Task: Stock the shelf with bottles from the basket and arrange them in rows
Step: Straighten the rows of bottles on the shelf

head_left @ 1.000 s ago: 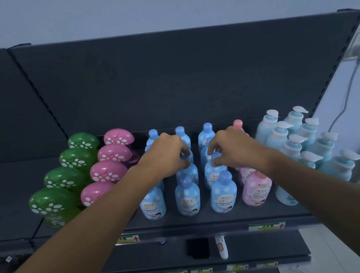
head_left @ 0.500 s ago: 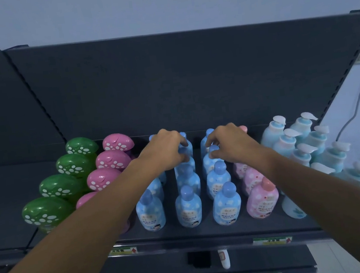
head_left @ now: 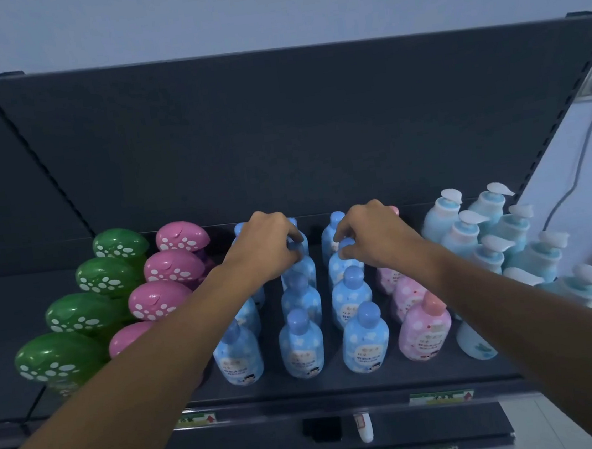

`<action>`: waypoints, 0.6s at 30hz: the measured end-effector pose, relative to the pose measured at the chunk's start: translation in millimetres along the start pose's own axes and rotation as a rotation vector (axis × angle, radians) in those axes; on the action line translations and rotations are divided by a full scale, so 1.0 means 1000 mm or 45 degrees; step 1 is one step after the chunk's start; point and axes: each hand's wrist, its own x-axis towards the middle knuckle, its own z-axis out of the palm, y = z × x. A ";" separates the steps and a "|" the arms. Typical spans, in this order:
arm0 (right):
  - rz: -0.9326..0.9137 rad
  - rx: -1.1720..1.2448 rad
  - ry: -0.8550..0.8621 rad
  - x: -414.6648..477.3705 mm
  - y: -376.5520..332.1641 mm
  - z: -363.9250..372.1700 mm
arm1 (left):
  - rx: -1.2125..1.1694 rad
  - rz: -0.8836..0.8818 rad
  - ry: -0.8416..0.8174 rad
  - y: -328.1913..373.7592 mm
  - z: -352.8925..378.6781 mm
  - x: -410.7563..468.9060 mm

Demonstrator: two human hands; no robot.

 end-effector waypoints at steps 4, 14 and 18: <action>0.038 0.053 -0.062 0.005 -0.001 -0.008 | 0.001 -0.040 -0.049 0.002 -0.006 0.006; 0.040 0.124 -0.039 0.047 0.001 -0.011 | 0.085 -0.019 -0.069 -0.005 -0.011 0.045; 0.034 0.108 -0.007 0.051 0.004 -0.005 | 0.117 -0.009 -0.090 -0.004 -0.001 0.052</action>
